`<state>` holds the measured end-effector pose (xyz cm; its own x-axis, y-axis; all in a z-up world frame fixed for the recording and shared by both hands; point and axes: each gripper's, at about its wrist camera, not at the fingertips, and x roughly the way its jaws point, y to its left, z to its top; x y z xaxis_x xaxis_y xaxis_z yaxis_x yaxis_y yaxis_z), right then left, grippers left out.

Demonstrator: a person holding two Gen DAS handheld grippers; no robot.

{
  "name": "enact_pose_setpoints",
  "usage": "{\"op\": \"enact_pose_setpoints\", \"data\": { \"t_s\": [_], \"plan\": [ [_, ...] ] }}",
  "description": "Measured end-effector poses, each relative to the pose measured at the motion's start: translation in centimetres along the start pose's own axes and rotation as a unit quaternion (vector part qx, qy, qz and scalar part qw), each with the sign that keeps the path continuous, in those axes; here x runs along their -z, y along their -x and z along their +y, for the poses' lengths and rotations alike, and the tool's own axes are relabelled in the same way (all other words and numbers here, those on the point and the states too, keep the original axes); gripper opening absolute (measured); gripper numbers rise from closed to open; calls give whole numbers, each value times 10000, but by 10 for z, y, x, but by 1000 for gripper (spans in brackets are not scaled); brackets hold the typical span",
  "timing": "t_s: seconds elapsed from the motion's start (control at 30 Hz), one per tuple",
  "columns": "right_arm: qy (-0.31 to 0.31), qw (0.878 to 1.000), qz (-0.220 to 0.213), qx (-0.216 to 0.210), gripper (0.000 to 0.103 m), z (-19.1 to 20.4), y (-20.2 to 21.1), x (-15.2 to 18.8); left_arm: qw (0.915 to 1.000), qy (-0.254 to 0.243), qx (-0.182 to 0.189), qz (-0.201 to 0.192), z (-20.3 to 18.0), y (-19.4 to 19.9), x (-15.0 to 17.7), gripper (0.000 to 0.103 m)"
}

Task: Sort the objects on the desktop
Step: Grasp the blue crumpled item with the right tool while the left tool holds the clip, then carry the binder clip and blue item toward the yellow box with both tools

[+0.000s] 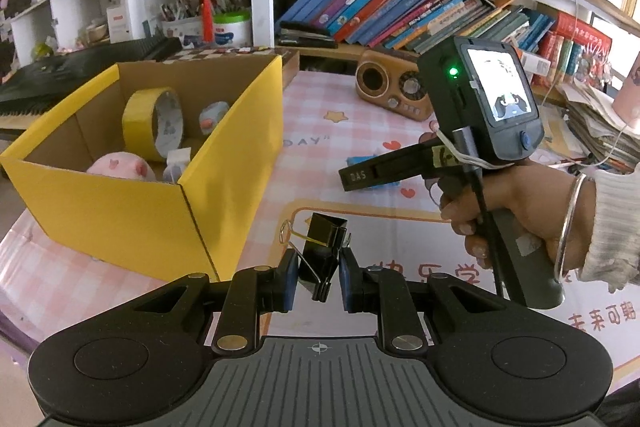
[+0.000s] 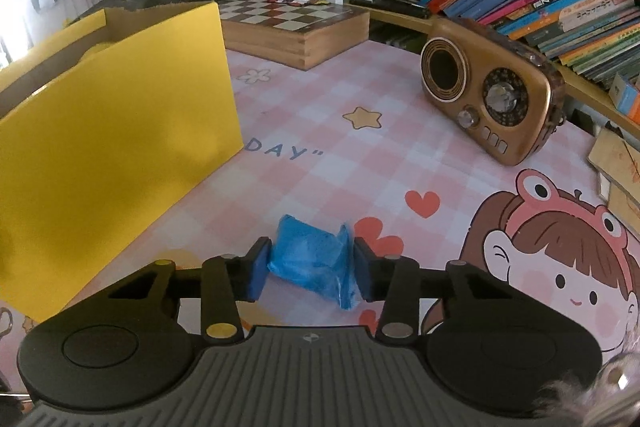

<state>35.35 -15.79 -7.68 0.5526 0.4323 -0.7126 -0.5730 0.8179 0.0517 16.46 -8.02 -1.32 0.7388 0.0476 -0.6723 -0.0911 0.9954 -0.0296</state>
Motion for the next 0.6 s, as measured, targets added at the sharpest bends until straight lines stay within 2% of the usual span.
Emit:
{"op": "enact_pose_setpoints", "data": {
  "t_s": [0.6],
  "plan": [
    [-146,9992,-370,28,39,3,67,4,9982,-89,398,-436,8,26,2,20]
  ]
}}
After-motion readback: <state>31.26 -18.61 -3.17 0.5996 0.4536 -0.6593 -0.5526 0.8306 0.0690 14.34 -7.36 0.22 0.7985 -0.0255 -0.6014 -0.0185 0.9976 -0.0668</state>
